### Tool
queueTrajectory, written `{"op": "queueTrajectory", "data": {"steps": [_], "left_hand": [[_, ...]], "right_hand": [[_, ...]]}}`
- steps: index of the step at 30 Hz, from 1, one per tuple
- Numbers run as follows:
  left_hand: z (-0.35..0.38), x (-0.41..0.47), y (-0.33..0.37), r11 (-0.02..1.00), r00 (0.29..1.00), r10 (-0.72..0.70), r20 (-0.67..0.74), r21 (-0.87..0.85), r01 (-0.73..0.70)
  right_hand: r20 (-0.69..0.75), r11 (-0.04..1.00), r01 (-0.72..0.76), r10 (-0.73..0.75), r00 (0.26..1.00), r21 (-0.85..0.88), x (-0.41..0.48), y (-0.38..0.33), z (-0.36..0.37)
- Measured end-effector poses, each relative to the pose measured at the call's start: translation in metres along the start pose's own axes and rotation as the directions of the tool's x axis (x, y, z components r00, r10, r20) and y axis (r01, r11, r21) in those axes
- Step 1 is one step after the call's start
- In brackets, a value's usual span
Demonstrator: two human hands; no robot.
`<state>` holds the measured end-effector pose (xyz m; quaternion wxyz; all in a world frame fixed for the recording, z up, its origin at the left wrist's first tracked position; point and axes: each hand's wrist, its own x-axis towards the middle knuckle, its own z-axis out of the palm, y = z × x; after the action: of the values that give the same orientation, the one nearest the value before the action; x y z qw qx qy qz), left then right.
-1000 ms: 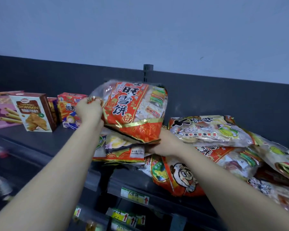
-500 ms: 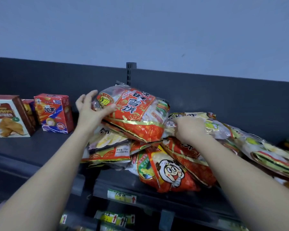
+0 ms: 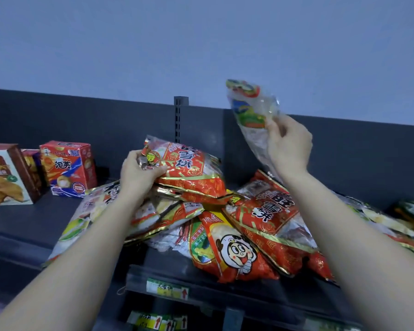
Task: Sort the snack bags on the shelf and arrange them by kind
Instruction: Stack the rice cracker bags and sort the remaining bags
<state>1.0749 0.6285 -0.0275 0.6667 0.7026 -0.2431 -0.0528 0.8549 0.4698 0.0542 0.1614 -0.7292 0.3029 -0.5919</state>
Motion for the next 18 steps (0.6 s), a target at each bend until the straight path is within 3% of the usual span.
{"op": "queueTrajectory", "data": {"steps": [2, 5, 7, 9, 11, 15, 18], "left_hand": [[0.009, -0.003, 0.004, 0.998, 0.996, -0.004, 0.086, 0.057, -0.001], [0.013, -0.003, 0.004, 0.997, 0.985, -0.063, 0.162, 0.051, 0.056], [0.011, 0.000, 0.006, 0.984, 0.988, -0.126, 0.089, -0.118, 0.136], [0.004, -0.001, 0.013, 0.901, 0.973, -0.229, 0.000, -0.378, 0.212], [-0.005, 0.001, 0.015, 0.837, 0.959, -0.284, 0.019, -0.482, 0.258], [-0.017, 0.000, 0.027, 0.924, 0.953, -0.240, 0.183, -0.257, 0.282], [-0.015, -0.001, 0.035, 0.976, 0.971, -0.190, 0.143, -0.079, 0.202]], "right_hand": [[0.041, 0.987, 0.145, -0.148, 0.988, 0.065, -0.003, -0.013, 0.012], [0.223, 0.943, 0.318, -0.331, 0.917, 0.094, -0.019, -0.027, 0.035], [0.401, 0.887, 0.460, -0.414, 0.817, -0.023, -0.031, -0.025, 0.051], [0.583, 0.834, 0.540, -0.383, 0.717, -0.115, -0.045, -0.020, 0.063], [0.664, 0.824, 0.556, -0.358, 0.657, -0.106, -0.055, -0.016, 0.073], [0.695, 0.806, 0.592, -0.434, 0.574, 0.014, -0.056, -0.022, 0.080], [0.685, 0.751, 0.660, -0.489, 0.540, 0.016, -0.058, -0.019, 0.082]]}}
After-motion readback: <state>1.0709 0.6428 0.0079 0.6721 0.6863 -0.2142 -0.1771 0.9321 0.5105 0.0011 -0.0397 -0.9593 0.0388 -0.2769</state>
